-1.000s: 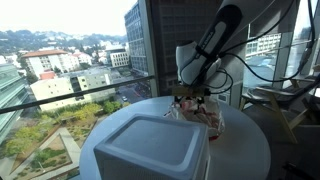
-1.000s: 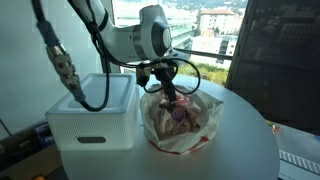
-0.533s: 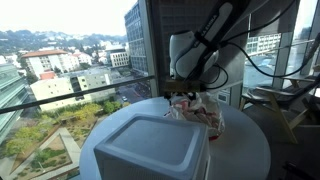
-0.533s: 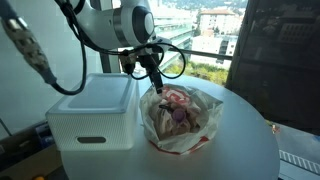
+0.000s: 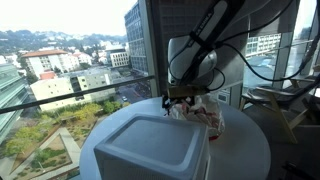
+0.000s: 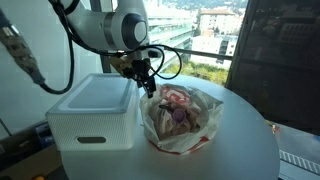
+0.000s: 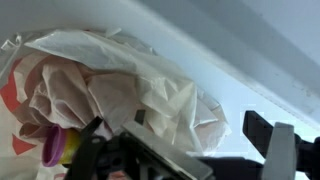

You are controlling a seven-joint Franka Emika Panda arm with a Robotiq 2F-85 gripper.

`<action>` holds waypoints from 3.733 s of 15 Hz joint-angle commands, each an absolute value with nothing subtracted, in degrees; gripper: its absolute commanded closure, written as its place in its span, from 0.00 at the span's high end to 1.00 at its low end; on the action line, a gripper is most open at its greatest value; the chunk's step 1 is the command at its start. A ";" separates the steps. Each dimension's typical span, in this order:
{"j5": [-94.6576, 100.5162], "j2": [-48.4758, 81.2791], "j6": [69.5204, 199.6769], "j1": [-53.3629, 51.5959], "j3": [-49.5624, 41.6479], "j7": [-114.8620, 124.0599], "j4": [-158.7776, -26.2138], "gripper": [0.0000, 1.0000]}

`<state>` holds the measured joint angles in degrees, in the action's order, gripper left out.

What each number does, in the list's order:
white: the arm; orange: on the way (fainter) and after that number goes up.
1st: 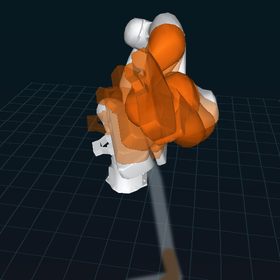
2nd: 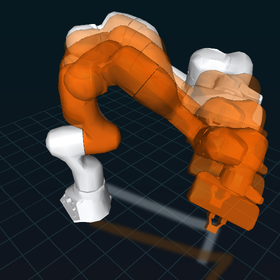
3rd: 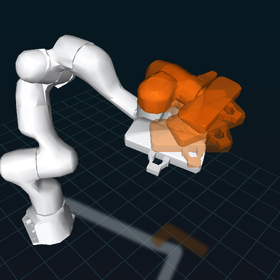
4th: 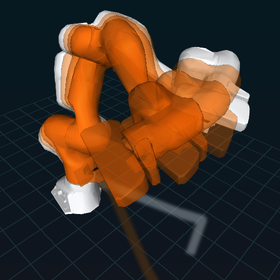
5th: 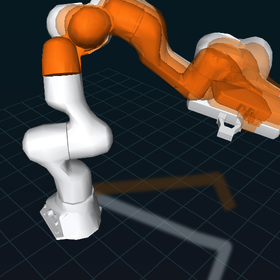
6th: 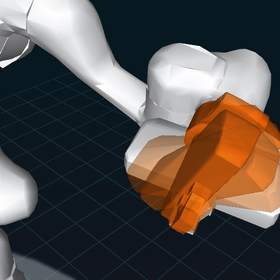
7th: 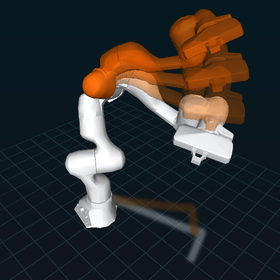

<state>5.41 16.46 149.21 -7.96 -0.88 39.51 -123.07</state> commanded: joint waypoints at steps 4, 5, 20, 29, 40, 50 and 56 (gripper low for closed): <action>6.00 19.46 149.21 -7.29 -1.99 31.41 -122.10 1.00; 6.34 19.94 149.53 -7.59 -2.33 31.04 -121.92 1.00; 11.68 19.63 150.32 -11.25 -6.73 31.34 -120.97 0.03; 33.38 7.58 146.83 -15.93 -10.63 58.30 -117.78 0.01; 31.54 13.74 137.11 -9.61 -3.63 61.68 -115.32 0.01; 16.05 -2.49 131.97 -9.61 2.14 60.46 -125.09 0.86; 13.00 -12.46 129.07 -7.36 4.71 63.66 -133.79 1.00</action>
<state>15.09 -7.18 128.70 -9.33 2.74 62.56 -128.78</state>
